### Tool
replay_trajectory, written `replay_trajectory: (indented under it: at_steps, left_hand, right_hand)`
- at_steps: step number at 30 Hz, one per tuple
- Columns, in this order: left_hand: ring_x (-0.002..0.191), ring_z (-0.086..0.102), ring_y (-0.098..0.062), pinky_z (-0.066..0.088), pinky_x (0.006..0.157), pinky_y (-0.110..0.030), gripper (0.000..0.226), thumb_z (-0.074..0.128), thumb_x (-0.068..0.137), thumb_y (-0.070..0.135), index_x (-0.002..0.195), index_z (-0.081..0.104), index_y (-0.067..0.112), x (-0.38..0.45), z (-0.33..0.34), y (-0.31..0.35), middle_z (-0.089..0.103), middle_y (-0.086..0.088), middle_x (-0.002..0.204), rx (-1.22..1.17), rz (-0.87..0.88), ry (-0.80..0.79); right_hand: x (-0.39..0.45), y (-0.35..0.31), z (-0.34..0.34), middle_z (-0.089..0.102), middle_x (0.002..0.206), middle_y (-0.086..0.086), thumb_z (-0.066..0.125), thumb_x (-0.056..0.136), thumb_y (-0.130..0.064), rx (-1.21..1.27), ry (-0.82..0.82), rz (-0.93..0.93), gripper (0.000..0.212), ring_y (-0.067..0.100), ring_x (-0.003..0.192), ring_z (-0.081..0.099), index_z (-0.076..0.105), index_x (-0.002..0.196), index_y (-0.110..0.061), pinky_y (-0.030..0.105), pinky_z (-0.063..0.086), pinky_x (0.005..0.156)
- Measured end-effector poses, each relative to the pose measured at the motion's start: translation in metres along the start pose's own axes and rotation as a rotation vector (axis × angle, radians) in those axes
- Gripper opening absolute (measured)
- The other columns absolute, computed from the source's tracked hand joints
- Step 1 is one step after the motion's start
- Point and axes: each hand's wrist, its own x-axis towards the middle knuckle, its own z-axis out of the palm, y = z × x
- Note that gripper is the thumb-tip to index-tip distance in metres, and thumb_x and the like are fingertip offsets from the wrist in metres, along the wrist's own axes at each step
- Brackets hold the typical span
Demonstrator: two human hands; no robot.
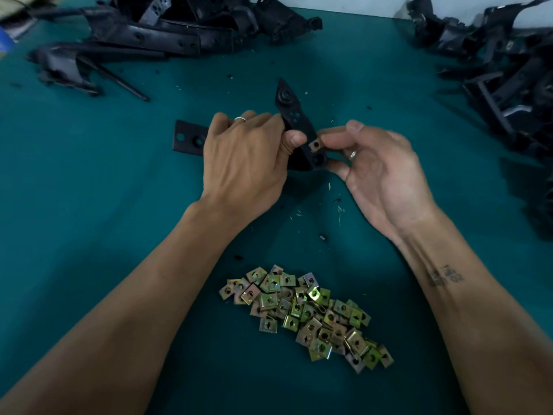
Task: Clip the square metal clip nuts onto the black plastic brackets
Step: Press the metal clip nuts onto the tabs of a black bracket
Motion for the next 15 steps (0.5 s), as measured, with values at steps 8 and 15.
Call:
replay_trajectory:
  at_steps: [8, 15]
  left_hand:
    - [0.068, 0.051, -0.031, 0.032, 0.075, -0.041, 0.045, 0.024, 0.105, 0.047, 0.074, 0.037, 0.018, -0.001, 0.000, 0.001, 0.052, -0.001, 0.069, -0.012, 0.020, 0.032]
    - [0.062, 0.039, -0.025, 0.036, 0.072, -0.043, 0.051, 0.021, 0.105, 0.046, 0.069, 0.036, 0.014, 0.000, 0.001, 0.003, 0.038, 0.001, 0.066, -0.021, -0.026, 0.040]
  right_hand:
    - [-0.012, -0.002, -0.007, 0.060, 0.124, 0.028, 0.047, 0.095, -0.007, 0.020, -0.135, 0.064, 0.026, 0.035, 0.118, 0.057, 0.059, 0.113, 0.007, 0.053, 0.039, 0.113]
    - [-0.075, -0.001, -0.025, 0.067, 0.102, 0.004, 0.064, 0.084, 0.002, -0.399, 0.002, -0.078, 0.028, 0.019, 0.096, 0.060, 0.070, 0.109, -0.008, 0.037, 0.046, 0.094]
